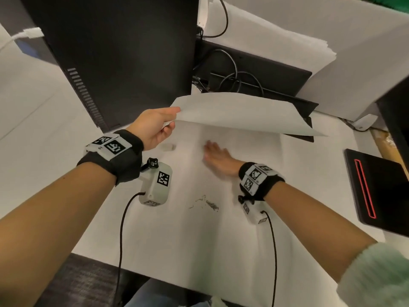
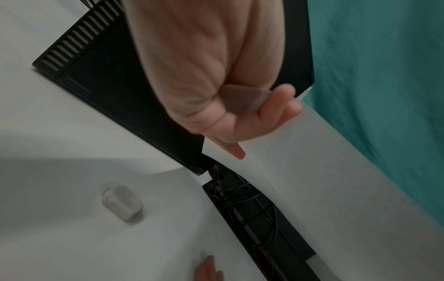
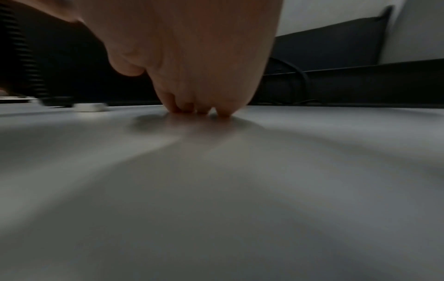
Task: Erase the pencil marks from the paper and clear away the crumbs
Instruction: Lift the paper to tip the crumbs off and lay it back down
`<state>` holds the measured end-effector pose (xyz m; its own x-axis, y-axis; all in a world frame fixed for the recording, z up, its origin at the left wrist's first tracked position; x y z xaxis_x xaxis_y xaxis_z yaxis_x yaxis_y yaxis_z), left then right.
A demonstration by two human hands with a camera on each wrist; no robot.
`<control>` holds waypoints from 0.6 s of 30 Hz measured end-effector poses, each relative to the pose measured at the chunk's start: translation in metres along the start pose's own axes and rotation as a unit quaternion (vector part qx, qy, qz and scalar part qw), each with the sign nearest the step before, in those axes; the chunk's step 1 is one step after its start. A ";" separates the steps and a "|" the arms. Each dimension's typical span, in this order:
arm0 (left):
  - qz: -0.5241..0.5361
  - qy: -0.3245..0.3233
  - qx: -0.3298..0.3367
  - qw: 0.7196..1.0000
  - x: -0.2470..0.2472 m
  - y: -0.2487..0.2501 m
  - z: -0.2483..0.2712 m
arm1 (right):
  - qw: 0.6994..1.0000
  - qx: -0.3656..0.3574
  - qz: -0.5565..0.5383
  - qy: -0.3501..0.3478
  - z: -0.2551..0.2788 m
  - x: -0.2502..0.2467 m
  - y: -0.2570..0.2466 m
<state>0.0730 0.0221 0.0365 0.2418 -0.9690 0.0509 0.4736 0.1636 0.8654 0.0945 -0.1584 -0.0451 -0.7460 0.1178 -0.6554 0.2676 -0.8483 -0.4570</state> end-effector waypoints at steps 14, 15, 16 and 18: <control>0.000 -0.002 -0.010 1.000 -0.003 0.000 -0.008 | 0.981 -0.005 -0.193 0.029 0.016 -0.036 0.012; -0.004 -0.002 -0.011 1.000 -0.003 -0.001 -0.007 | 0.983 0.007 -0.177 0.045 0.002 -0.043 0.017; -0.006 -0.001 -0.011 1.000 -0.003 -0.001 -0.007 | 0.984 0.006 -0.163 0.065 -0.011 -0.048 0.020; -0.010 0.003 -0.012 1.000 -0.005 -0.001 -0.006 | 0.987 -0.009 -0.136 0.090 -0.030 -0.051 0.012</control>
<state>0.0763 0.0280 0.0322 0.2372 -0.9710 0.0313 0.4981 0.1492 0.8542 0.1536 -0.1590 -0.0353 -0.6717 0.4308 -0.6027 0.0852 -0.7632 -0.6406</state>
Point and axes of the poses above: each hand's wrist, its own z-axis away from the middle knuckle, its own x-axis out of the palm, y = z × x, the point moved 4 cm from there along -z, towards the middle knuckle, and after that the axes turned 8 degrees about -z, right-handed, at the moved point
